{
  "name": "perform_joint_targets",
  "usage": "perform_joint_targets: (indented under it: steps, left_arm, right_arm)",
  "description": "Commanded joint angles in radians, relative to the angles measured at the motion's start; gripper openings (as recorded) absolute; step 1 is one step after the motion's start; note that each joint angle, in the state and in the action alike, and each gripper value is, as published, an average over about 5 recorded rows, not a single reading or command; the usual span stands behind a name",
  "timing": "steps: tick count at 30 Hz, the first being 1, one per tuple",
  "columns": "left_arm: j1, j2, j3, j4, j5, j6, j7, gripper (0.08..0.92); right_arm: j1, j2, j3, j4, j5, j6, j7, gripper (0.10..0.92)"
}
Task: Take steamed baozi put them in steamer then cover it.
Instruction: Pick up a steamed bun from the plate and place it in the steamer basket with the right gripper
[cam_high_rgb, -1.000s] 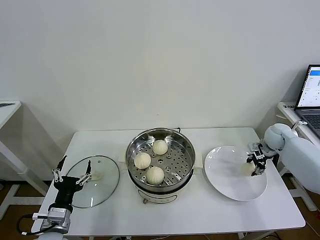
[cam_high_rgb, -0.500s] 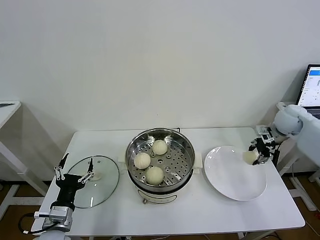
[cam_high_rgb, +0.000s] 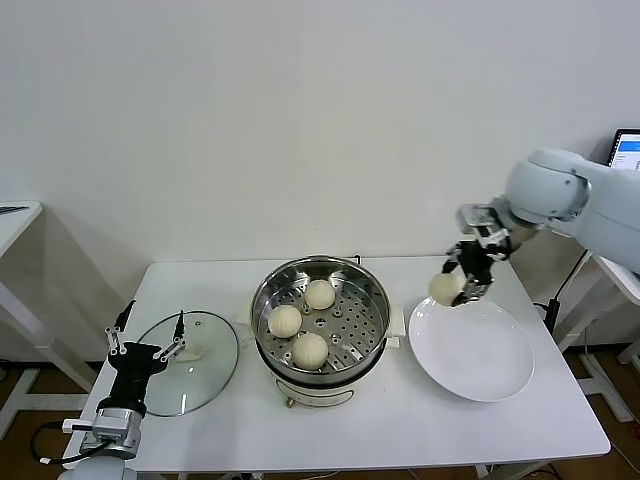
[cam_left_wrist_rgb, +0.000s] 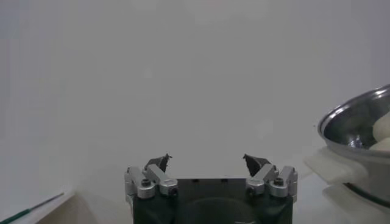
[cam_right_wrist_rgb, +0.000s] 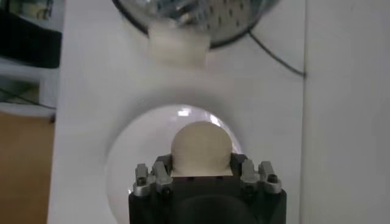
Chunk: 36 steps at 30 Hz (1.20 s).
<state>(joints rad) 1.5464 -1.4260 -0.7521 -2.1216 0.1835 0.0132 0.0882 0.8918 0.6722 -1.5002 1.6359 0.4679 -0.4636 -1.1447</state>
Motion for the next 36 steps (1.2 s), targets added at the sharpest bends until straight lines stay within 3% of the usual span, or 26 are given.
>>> perform_joint_targets:
  steps: [1,19,36]
  left_arm:
    - [-0.013,0.004,-0.011,0.010,-0.018,0.003,0.004,0.823]
    - [-0.025,0.011,-0.045,0.028,-0.038,0.009,0.013,0.823]
    - [-0.027,0.015,-0.061,0.037,-0.043,0.010,0.015,0.823]
  right_arm:
    - [0.152,0.239,-0.149,0.103,0.233,-0.138,0.084,0.647]
    - [-0.132,0.503,-0.014,-0.153,0.155,-0.149,0.100,0.654]
    - [-0.250,0.496,0.014,-0.232,0.040,-0.143,0.081,0.662]
